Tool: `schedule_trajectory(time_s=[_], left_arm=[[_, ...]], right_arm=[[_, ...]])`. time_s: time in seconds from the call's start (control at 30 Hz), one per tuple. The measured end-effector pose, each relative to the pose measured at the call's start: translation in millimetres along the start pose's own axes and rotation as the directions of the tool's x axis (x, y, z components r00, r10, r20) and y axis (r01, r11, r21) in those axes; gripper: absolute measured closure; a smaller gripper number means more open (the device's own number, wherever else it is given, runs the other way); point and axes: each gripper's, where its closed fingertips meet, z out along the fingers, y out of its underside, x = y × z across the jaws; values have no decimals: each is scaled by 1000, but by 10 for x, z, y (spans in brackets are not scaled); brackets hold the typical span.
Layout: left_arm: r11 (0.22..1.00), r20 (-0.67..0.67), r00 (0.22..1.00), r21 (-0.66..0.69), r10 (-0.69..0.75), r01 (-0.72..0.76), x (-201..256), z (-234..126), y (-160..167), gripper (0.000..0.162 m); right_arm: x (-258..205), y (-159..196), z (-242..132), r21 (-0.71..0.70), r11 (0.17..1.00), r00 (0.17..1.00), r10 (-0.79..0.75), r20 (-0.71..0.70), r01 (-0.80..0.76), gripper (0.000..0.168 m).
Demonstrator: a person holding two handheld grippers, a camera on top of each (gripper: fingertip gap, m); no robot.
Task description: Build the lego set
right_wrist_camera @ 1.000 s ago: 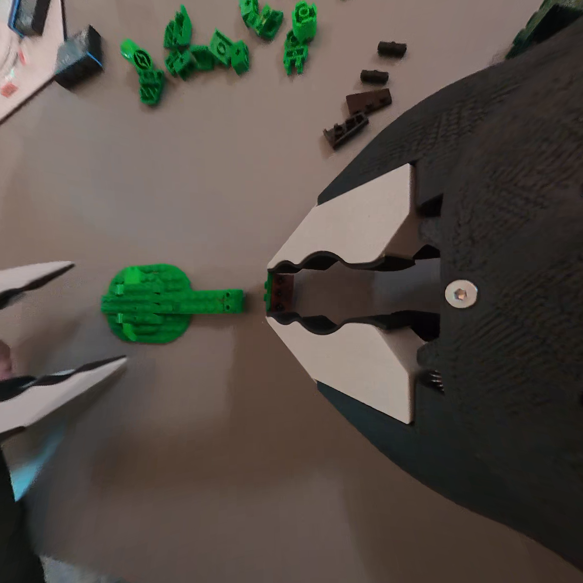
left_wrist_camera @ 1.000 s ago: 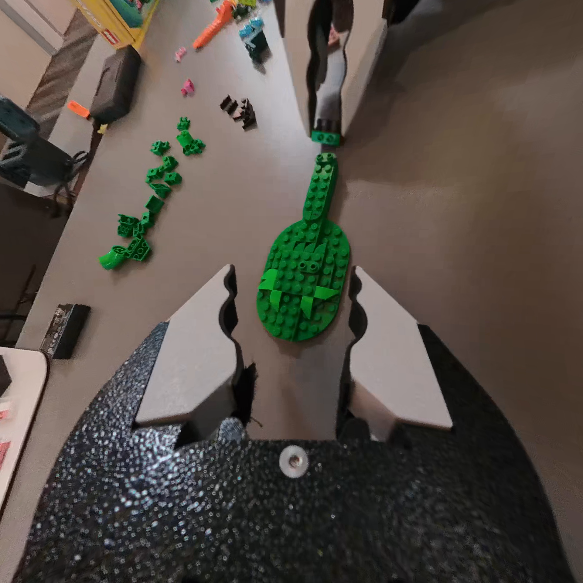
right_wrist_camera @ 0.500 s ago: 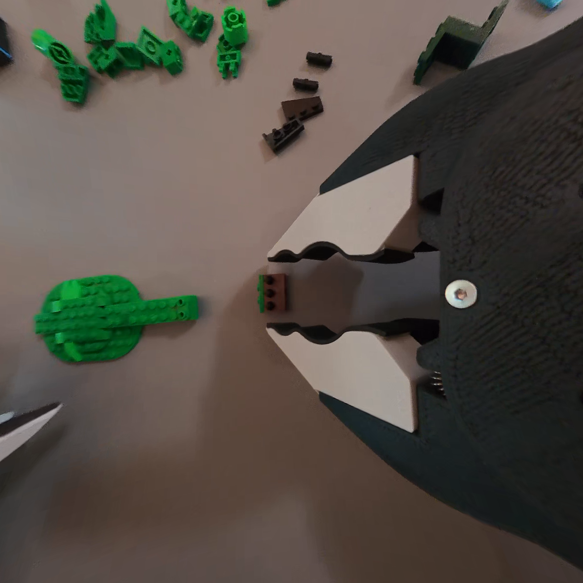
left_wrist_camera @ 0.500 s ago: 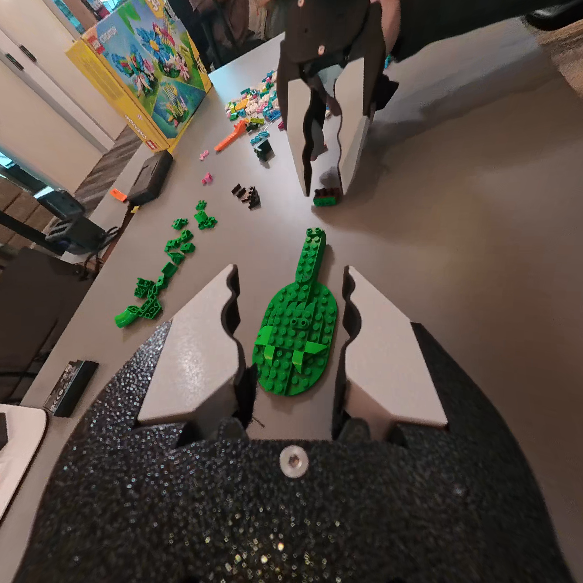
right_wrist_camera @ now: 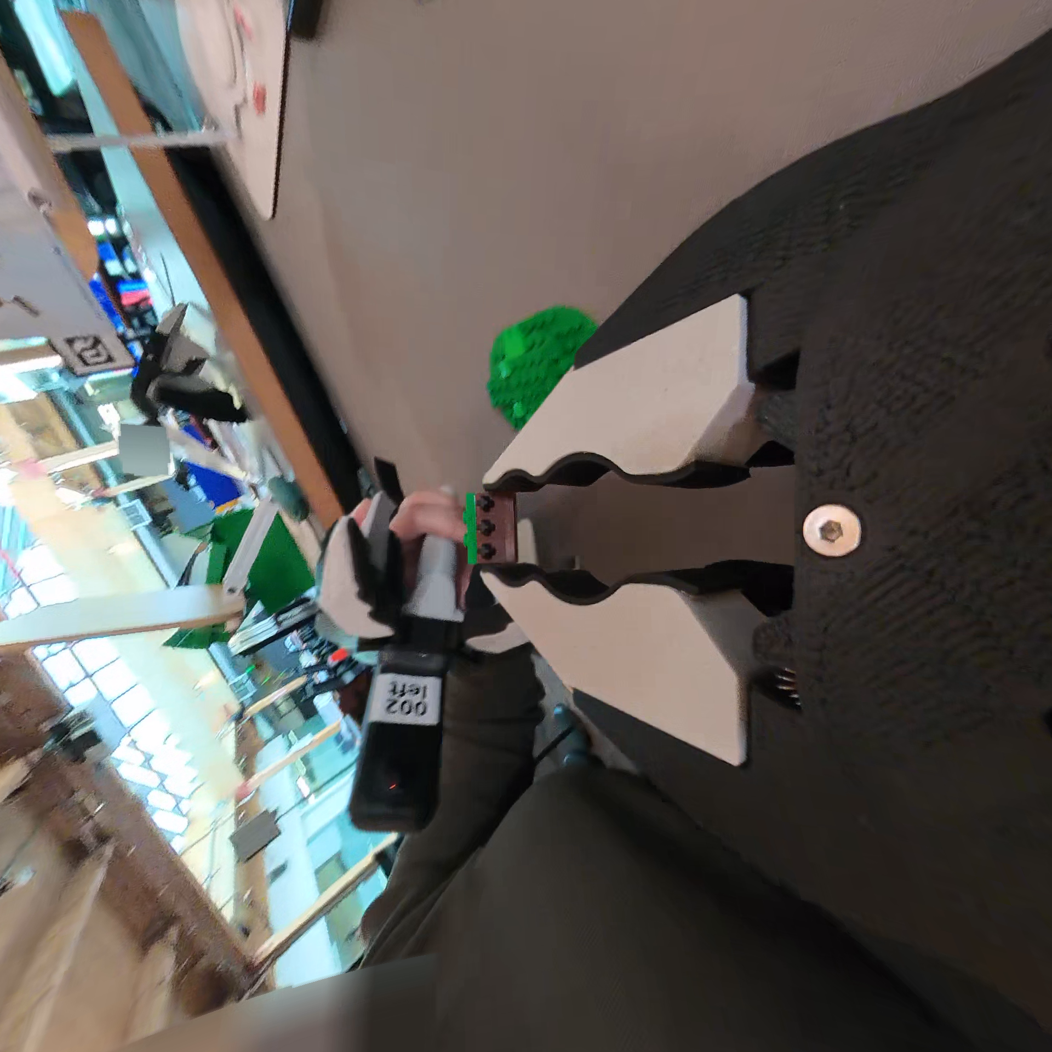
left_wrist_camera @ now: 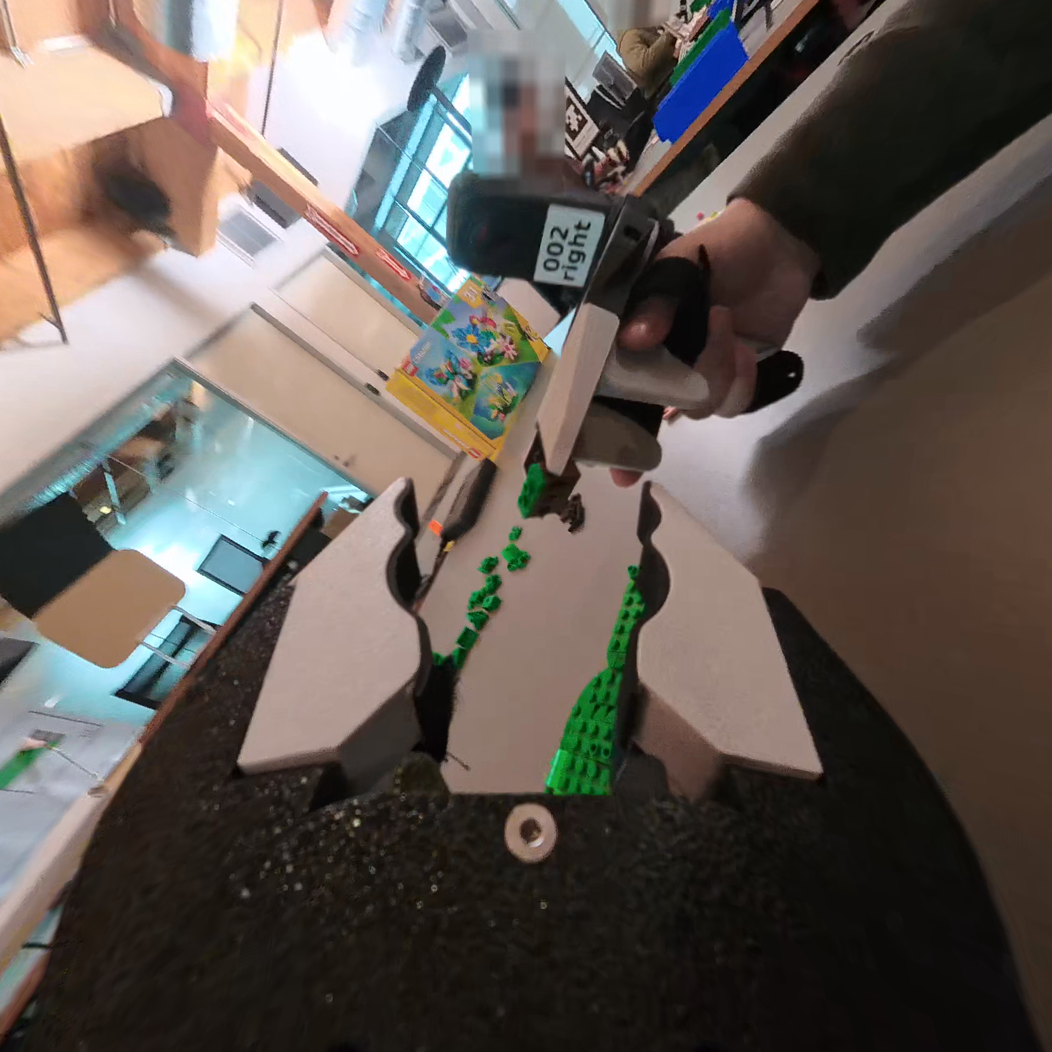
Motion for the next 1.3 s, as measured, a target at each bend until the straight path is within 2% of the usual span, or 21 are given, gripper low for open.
schedule_trajectory(time_s=[0.13,0.27,0.4,0.63,0.8,1.07,1.17,1.2,1.3], left_arm=[[992,72,990,6,125,-125,-5,-9,-68,116],[976,175,960,-10,217,-219,-106,-42,-104,126],[968,165,955,5,248,-252,-64,-54,-130,146],[972,58,973,64,222,-226,41,-70,-172,146],[961,-14,964,82,266,-264,174,-70,-174,147],[945,-51,946,87,321,-316,273,-68,-164,146],[952,-52,954,94,296,-290,287,-66,-163,147],[957,-46,959,95,280,-275,279,-67,-165,146],[981,-81,980,76,182,-176,259,-60,-127,129]], right_arm=[[-127,-30,119,43,998,997,34,69,-37,145],[-144,-58,137,51,998,997,26,74,-30,145],[-175,-99,122,46,999,997,8,80,-12,145],[-195,-46,75,-101,992,995,-67,72,74,137],[-274,17,54,-198,977,989,-52,135,78,142],[-274,146,67,-322,938,985,-80,152,126,144],[-272,159,61,-339,930,983,-96,159,145,145],[-257,157,56,-340,929,983,-100,156,148,145],[-96,163,-15,-352,919,983,-152,104,179,145]])
